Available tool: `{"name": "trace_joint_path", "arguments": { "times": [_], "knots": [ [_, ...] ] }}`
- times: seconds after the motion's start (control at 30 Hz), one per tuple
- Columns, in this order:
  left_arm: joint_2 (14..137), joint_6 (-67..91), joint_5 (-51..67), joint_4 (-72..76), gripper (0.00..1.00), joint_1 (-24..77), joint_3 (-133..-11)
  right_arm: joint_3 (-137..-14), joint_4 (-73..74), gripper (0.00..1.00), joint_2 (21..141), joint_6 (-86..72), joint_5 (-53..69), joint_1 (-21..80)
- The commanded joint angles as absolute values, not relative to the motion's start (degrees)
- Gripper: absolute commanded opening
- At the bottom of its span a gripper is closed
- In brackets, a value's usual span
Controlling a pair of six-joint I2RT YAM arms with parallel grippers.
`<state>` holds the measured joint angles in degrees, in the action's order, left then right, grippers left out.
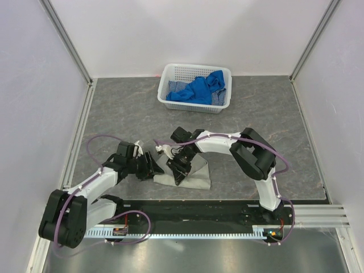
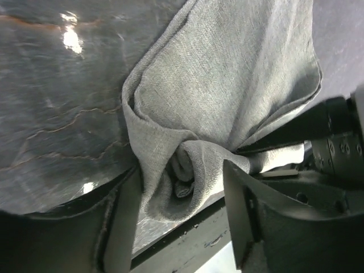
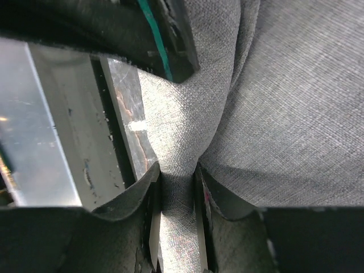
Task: Fold the napkin, place the utensils inside, and roll it up
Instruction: Roll the napkin with the utensil
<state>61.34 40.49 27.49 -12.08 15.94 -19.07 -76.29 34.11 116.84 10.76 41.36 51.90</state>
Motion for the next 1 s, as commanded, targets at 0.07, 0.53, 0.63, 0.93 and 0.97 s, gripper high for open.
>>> {"name": "trace_joint_path", "arguments": {
  "times": [0.07, 0.53, 0.63, 0.93, 0.97],
  "knots": [
    [64.86, 39.72, 33.75, -7.91, 0.4, 17.23, -18.11, -78.39, 37.71, 0.35, 121.29, 12.22, 47.89, 49.31],
    [66.27, 39.55, 31.64, -10.9, 0.02, 17.58, -19.69, -67.1, 25.17, 0.71, 100.13, 9.4, 25.18, 51.75],
    [66.88, 39.38, 31.2, -11.78, 0.02, 17.58, -20.3, -59.37, 17.71, 0.75, 92.65, 10.89, 12.33, 57.38],
    [70.75, 37.27, 32.08, -13.8, 0.02, 17.49, -23.73, -51.24, 8.88, 0.8, 90.26, 12.92, -2.28, 66.97],
    [71.19, 37.0, 32.08, -13.89, 0.02, 17.49, -23.9, -51.15, 8.53, 0.8, 91.31, 12.92, -2.63, 67.15]
  ]
}}
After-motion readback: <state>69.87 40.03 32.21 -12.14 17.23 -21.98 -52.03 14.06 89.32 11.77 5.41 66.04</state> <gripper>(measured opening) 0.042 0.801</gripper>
